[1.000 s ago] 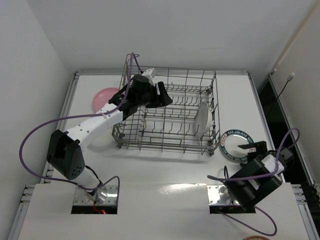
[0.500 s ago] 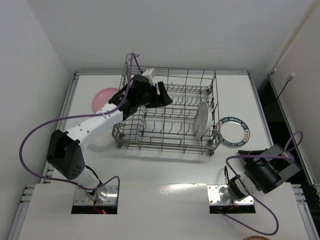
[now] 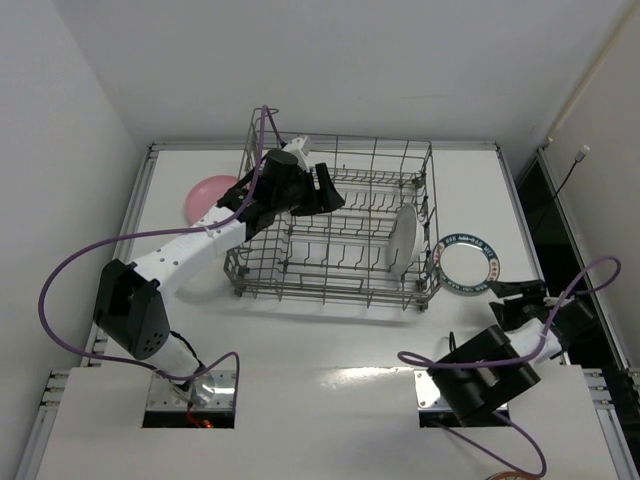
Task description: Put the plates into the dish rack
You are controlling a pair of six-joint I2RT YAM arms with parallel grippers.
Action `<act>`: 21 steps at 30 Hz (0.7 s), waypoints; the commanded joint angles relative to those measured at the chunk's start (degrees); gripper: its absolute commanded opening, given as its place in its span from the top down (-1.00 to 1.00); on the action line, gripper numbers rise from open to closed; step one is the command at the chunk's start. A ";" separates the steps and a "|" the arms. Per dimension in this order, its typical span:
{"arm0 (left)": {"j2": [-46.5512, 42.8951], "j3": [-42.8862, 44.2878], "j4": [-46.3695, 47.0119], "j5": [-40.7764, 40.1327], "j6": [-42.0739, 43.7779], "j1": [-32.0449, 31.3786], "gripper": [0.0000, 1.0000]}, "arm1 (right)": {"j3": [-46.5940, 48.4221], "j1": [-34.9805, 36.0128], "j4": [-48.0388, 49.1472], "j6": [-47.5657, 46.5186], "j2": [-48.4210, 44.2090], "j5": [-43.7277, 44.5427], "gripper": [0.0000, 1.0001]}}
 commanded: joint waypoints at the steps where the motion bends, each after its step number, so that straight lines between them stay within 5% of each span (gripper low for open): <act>1: -1.52 0.77 1.25 -0.39 0.54 0.03 -0.24 | 1.44 0.16 -3.72 -3.39 1.22 2.43 -0.20; 12: -1.52 1.30 1.25 -0.39 0.54 0.03 -0.24 | -1.37 0.16 12.00 -2.61 21.68 -4.34 -0.21; 21: -1.52 2.35 0.11 -0.39 1.07 0.03 -0.24 | 1.44 1.39 18.95 5.29 27.06 -2.41 -0.17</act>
